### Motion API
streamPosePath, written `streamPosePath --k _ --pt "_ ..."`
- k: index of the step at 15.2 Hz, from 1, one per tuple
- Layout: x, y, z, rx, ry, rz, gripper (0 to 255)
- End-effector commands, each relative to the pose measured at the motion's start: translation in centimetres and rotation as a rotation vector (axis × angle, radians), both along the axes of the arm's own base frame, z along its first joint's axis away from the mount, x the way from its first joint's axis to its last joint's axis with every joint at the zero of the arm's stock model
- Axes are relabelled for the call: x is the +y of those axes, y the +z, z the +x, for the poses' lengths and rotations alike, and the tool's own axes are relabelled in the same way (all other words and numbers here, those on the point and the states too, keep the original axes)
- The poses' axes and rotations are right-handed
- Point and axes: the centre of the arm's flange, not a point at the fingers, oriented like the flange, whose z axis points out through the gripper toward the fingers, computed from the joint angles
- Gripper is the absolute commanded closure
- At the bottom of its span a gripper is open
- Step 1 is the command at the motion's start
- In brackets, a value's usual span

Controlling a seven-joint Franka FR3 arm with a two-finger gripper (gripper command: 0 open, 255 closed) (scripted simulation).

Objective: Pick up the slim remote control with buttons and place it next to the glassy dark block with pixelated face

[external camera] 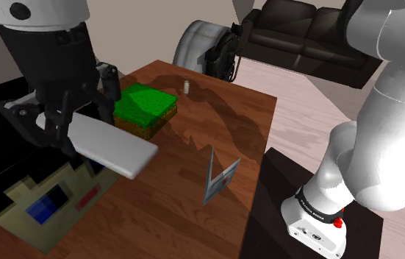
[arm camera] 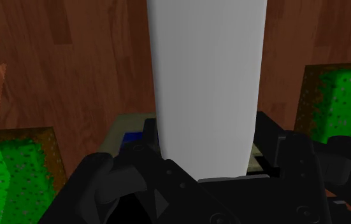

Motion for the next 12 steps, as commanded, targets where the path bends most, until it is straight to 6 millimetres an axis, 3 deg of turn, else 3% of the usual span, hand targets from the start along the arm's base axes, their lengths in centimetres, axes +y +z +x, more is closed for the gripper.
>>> streamPosePath --k 1,8,12 --pt "2.2 0.0 -1.1 0.0 -0.002 0.0 255" --pt "10.4 0.0 -4.9 0.0 -0.002 0.0 255" --pt "10.4 -2.1 -4.9 0.0 -0.002 0.0 255"
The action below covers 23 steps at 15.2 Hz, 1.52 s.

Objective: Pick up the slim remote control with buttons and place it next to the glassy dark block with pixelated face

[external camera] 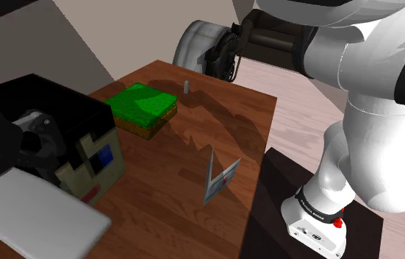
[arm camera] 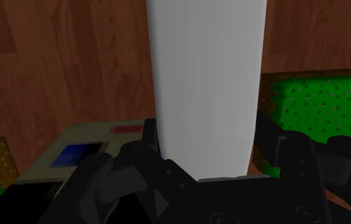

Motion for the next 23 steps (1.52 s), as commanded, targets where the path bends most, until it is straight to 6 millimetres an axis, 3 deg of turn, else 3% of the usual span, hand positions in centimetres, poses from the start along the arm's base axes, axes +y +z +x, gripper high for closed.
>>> streamPosePath --k 1,23 --pt "0.0 -1.0 0.0 0.0 -0.001 0.0 255" --pt "0.0 -12.6 0.0 0.0 -0.001 0.0 255"
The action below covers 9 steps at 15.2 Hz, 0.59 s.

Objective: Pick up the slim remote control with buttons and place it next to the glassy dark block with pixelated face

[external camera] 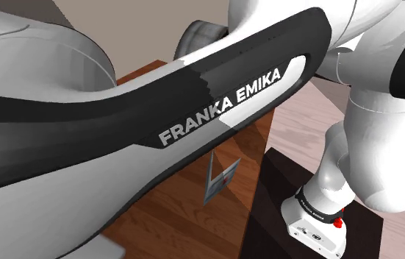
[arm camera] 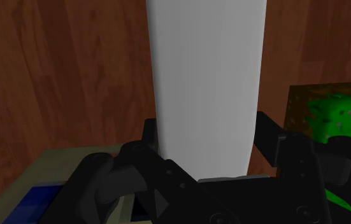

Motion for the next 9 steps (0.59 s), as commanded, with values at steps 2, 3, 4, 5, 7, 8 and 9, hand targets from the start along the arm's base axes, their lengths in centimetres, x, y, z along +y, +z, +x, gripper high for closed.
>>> streamPosePath --k 2,3,4,5,7,8,9 --pt "0.0 -1.5 -0.1 0.0 0.0 0.001 255" --pt "0.0 -2.1 -0.1 0.0 0.0 0.001 255" --pt "0.0 -2.6 -0.1 0.0 0.0 0.001 255" --pt "0.0 -3.1 -0.1 0.0 0.0 0.001 255" --pt "0.0 -4.2 -0.1 0.0 0.0 0.001 255" --pt "0.0 -4.7 -0.1 0.0 0.0 0.001 255" --pt "0.0 -5.2 -0.1 0.0 0.0 0.001 255"
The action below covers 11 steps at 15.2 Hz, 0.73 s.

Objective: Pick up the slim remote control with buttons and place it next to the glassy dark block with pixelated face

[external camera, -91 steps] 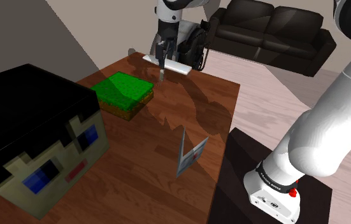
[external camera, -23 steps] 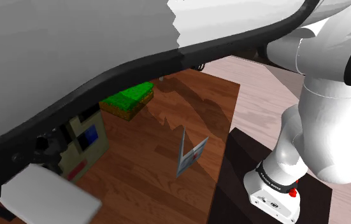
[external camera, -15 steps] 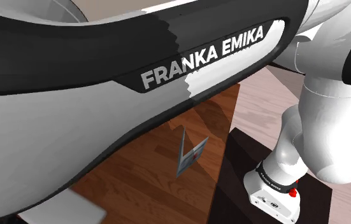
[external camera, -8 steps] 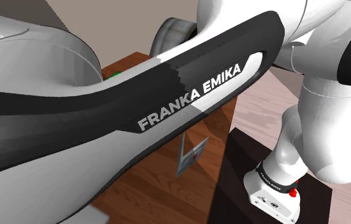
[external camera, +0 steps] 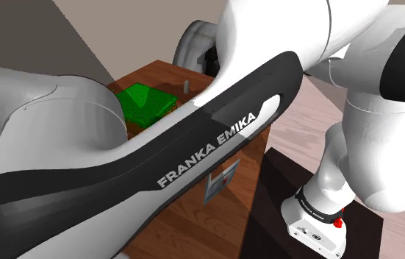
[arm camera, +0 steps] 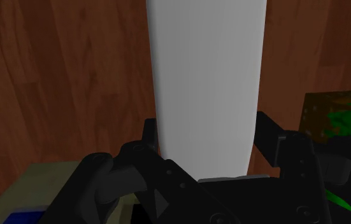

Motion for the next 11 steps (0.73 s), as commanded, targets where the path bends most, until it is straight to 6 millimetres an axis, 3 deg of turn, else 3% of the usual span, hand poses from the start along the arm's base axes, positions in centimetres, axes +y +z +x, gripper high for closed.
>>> streamPosePath --k 1,11 --pt "0.0 -1.1 0.0 0.0 0.0 0.001 255" --pt "0.0 -6.4 0.0 0.0 0.0 0.001 255"
